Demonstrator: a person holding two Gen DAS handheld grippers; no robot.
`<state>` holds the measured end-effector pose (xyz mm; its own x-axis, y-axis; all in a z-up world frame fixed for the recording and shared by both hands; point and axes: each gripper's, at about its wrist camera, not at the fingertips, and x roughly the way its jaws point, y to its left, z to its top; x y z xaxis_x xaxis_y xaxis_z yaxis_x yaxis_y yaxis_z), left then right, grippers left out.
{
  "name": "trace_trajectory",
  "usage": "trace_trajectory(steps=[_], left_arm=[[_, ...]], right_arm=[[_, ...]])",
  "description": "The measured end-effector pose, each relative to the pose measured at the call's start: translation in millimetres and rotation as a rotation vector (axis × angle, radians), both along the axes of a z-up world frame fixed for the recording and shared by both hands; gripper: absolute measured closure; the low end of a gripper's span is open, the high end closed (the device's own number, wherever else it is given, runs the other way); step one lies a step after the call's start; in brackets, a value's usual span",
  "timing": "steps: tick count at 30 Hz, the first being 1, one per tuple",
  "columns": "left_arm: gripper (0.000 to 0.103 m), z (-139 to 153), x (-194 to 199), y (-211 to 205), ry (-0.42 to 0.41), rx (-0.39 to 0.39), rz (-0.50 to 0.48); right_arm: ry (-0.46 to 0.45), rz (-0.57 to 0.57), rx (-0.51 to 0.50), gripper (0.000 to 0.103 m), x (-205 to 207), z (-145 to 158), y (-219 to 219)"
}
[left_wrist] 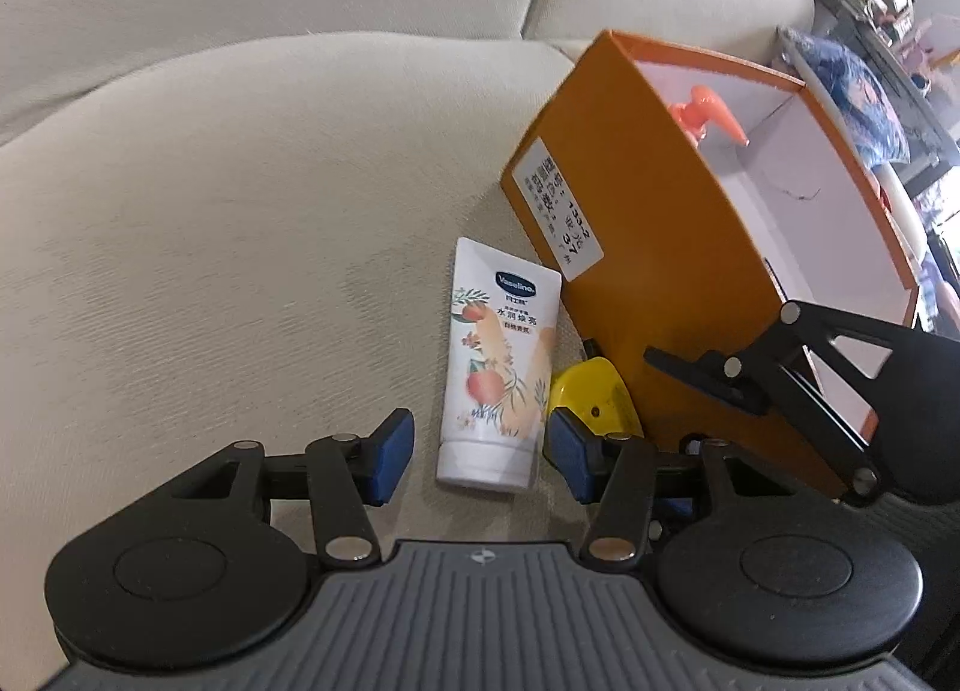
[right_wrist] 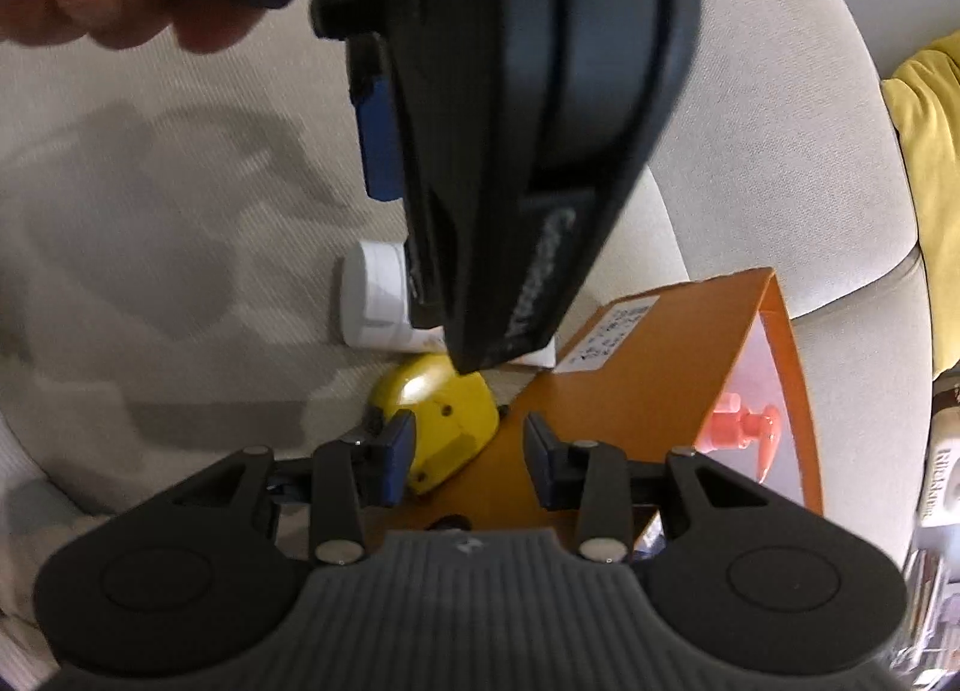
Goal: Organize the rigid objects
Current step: 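Move both grippers back toward the white tube and yellow tape measure, then grasp the white Vaseline tube with the left gripper while the right gripper grasps the yellow tape measure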
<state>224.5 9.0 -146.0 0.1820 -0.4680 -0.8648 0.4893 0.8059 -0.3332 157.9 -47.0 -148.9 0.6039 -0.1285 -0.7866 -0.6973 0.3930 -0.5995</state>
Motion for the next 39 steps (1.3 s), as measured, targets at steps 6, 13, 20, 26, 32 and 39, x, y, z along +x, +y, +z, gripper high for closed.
trace_trajectory(steps=[6,13,20,26,32,39], left_arm=[[0.043,-13.0,10.2,-6.4,0.046,0.009,-0.011],[0.059,-18.6,16.5,-11.0,0.074,0.006,0.021],[0.061,-12.4,1.9,1.4,0.069,0.008,0.076],[0.061,-5.6,-20.3,23.2,0.056,0.087,0.116],[0.061,-4.2,-38.3,49.7,0.076,0.104,0.159],[0.062,-5.9,-53.5,57.5,0.075,0.101,0.207]], right_arm=[[-0.006,0.062,-0.052,0.058,-0.5,-5.9,-1.3],[-0.011,0.094,-0.064,0.057,-0.1,-6.1,-6.7],[-0.017,0.103,-0.070,0.057,-1.1,-3.0,-11.0],[-0.004,0.155,-0.083,0.057,-13.0,-1.4,-12.8],[0.073,0.185,-0.129,0.057,-18.6,-11.5,-11.9],[0.068,0.154,-0.192,0.055,-12.7,-25.8,-10.4]])
